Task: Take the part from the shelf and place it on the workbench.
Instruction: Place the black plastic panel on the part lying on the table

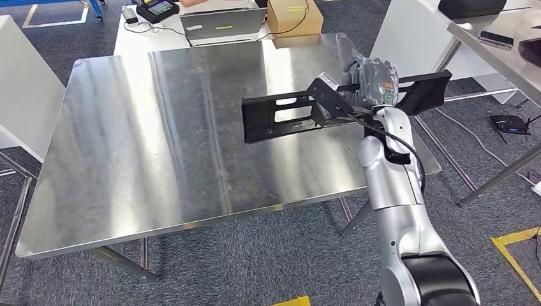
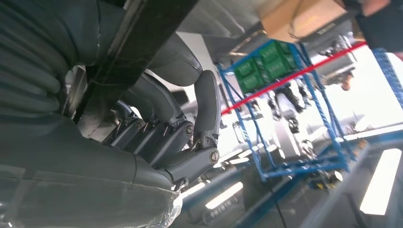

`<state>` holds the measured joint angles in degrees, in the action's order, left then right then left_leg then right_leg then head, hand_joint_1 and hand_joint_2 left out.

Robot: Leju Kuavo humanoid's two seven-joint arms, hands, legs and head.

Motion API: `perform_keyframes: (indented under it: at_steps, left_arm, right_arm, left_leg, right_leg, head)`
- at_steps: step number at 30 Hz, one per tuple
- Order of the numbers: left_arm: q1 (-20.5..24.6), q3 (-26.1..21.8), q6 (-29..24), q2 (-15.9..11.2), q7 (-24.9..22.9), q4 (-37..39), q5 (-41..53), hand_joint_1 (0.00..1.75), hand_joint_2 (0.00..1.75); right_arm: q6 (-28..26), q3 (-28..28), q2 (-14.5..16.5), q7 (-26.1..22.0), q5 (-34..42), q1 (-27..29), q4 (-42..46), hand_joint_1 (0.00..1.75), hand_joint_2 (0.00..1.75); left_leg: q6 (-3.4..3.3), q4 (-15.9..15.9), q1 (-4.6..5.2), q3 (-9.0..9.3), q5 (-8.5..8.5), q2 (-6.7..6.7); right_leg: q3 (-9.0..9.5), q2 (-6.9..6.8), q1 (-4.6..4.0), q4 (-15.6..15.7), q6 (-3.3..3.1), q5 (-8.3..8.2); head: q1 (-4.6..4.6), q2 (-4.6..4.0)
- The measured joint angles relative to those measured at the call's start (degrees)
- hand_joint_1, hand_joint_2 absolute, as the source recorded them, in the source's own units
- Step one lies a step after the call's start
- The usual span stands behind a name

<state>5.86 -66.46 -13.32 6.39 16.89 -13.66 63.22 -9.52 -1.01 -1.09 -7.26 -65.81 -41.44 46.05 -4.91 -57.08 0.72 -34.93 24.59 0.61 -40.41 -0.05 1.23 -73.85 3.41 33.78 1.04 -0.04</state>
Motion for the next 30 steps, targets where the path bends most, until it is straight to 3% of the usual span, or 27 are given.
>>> perform_keyframes:
  at_steps: [1,2,4,6,8,10,12,14,15,16,17,19,20,21,25,26,27,30]
  left_arm:
    - [-0.04,0.00,0.16,0.01,-0.05,0.00,0.14,0.00,1.75]
    - [-0.08,-0.01,0.31,0.04,-0.11,0.00,0.27,0.00,1.75]
    - [-0.08,0.00,0.46,0.09,-0.20,0.00,0.44,0.00,1.75]
    - [-0.04,0.01,0.51,0.09,-0.27,-0.01,0.51,0.00,1.75]
    - [-0.03,0.01,0.52,0.08,-0.33,-0.02,0.55,0.00,1.75]
    - [0.02,0.02,0.53,0.10,-0.39,-0.10,0.56,0.00,1.75]
    - [0.07,0.03,0.52,0.07,-0.42,-0.24,0.56,0.00,1.75]
    - [0.02,0.03,0.48,0.04,-0.44,-0.28,0.63,0.00,1.75]
    - [-0.03,0.03,0.39,0.05,-0.50,-0.28,0.74,0.00,1.75]
    - [-0.08,0.03,0.27,0.07,-0.60,-0.28,0.86,0.00,1.75]
    - [-0.11,0.03,0.09,0.08,-0.70,-0.29,0.98,0.00,1.75]
    - [-0.15,0.02,-0.21,0.02,-0.86,-0.30,1.07,0.00,1.75]
    - [-0.16,0.02,-0.31,0.01,-0.90,-0.31,1.10,0.00,1.75]
    - [-0.13,0.03,-0.36,-0.01,-0.93,-0.31,1.12,0.00,1.75]
    - [0.09,0.05,-0.43,0.01,-1.06,-0.35,1.20,0.00,1.75]
    - [0.08,0.05,-0.43,0.03,-1.04,-0.36,1.25,0.00,1.75]
    - [0.08,0.05,-0.42,0.05,-1.01,-0.37,1.32,0.00,1.75]
    - [0.07,0.05,-0.36,0.07,-0.80,-0.37,1.47,0.00,1.75]
  right_arm:
    - [0.07,0.17,-0.12,0.02,-0.01,0.33,0.01,1.75,1.75]
    - [0.13,0.34,-0.25,0.02,-0.02,0.56,0.05,1.75,1.75]
    - [0.28,0.68,-0.50,0.02,-0.09,0.69,0.32,1.75,1.75]
    - [0.58,1.03,-0.66,0.01,-0.29,0.78,0.69,1.75,1.75]
    - [0.75,1.32,-0.73,0.03,-0.53,1.01,0.92,1.75,1.75]
    - [0.75,1.45,-0.80,0.04,-0.68,1.18,1.34,1.75,1.75]
    - [0.77,1.52,-0.84,0.02,-0.78,1.18,1.78,1.75,1.75]
    - [0.95,1.55,-0.81,-0.04,-0.96,1.30,1.88,1.75,1.75]
    - [1.09,1.57,-0.79,-0.08,-1.05,1.42,1.88,1.75,1.75]
    - [1.22,1.62,-0.79,-0.12,-1.13,1.52,1.88,1.75,1.75]
    - [1.33,1.71,-0.78,-0.15,-1.17,1.58,1.88,1.75,1.75]
    - [1.46,1.96,-0.75,-0.18,-1.21,1.59,1.87,1.75,1.75]
    - [1.51,2.08,-0.72,-0.18,-1.22,1.50,1.86,1.75,1.75]
    - [1.58,2.18,-0.68,-0.19,-1.23,1.42,1.85,1.75,1.75]
    - [1.73,2.33,-0.62,-0.22,-1.37,1.24,1.90,1.75,1.75]
    - [1.73,2.33,-0.63,-0.24,-1.44,1.16,1.91,1.75,1.75]
    - [1.74,2.34,-0.68,-0.24,-1.57,1.08,1.87,1.75,1.75]
    - [1.73,2.35,-0.76,0.12,-2.44,1.12,0.68,1.75,1.75]
  left_leg:
    - [0.12,-0.02,-0.01,0.41,0.32,0.09]
    - [0.30,-0.05,-0.03,0.93,0.68,0.18]
    - [0.84,-0.18,0.01,1.98,1.59,0.29]
    - [1.53,-0.32,0.18,2.51,2.44,0.37]
    - [2.23,-0.29,0.15,2.74,3.06,0.36]
    - [3.01,-1.11,-0.12,2.51,3.78,0.19]
    - [3.88,-5.95,-0.45,0.01,5.47,-0.05]
    - [4.61,-14.10,-0.82,-5.17,7.48,-0.18]
    - [4.82,-16.93,-1.01,-7.62,7.51,-0.19]
    - [4.93,-17.84,-1.16,-9.23,6.46,-0.22]
    - [4.91,-16.16,-1.27,-9.63,3.97,-0.26]
    - [4.55,-8.74,-1.28,-7.82,-2.08,-0.36]
    - [4.24,-5.50,-1.13,-6.62,-4.03,-0.38]
    - [3.87,-3.53,-0.95,-5.75,-4.53,-0.38]
    - [2.29,-1.91,-0.67,-4.88,-2.84,-0.21]
    - [1.94,-1.53,-0.78,-4.51,-2.68,-0.14]
    - [1.61,-1.20,-0.88,-4.11,-2.53,-0.08]
    - [0.95,-1.08,-0.82,-3.39,-1.86,0.06]
  right_leg:
    - [-0.58,0.00,0.02,-0.07,0.39,-0.80]
    - [0.07,-0.01,0.05,2.34,0.89,-2.57]
    - [3.43,-0.08,0.03,10.99,1.58,-7.04]
    - [5.85,-0.10,-0.21,16.26,0.81,-9.04]
    - [6.40,-0.01,-0.50,16.81,-0.53,-8.73]
    - [7.03,0.13,-0.16,16.94,-1.46,-8.23]
    - [8.16,0.19,0.25,17.07,-2.46,-7.48]
    - [9.34,0.16,0.21,17.05,-3.01,-6.58]
    - [10.01,0.19,0.20,17.04,-3.00,-6.07]
    - [10.75,0.25,0.21,17.02,-2.88,-5.53]
    - [11.64,0.33,0.25,17.02,-2.71,-4.83]
    - [13.37,0.45,0.28,17.08,-2.26,-3.28]
    - [13.94,0.50,0.12,17.10,-1.94,-2.59]
    - [14.19,0.54,-0.03,17.12,-1.61,-2.12]
    - [14.09,0.46,-0.11,17.46,-0.55,-1.21]
    - [13.52,0.40,-0.09,16.28,-0.49,-0.60]
    - [12.18,0.35,-0.11,13.77,-0.59,0.41]
    - [4.82,0.34,-0.22,2.10,-0.99,3.49]
  head:
    - [0.00,0.00]
    - [0.01,0.00]
    - [0.03,0.00]
    - [0.03,0.00]
    - [-0.02,0.00]
    - [-0.07,0.00]
    - [-0.14,0.00]
    - [-0.17,0.00]
    - [-0.17,0.00]
    - [-0.18,0.00]
    - [-0.18,0.00]
    - [-0.15,0.00]
    - [-0.16,-0.01]
    - [-0.18,-0.01]
    - [-0.22,-0.01]
    - [-0.20,-0.01]
    - [-0.15,0.00]
    - [-0.05,0.00]
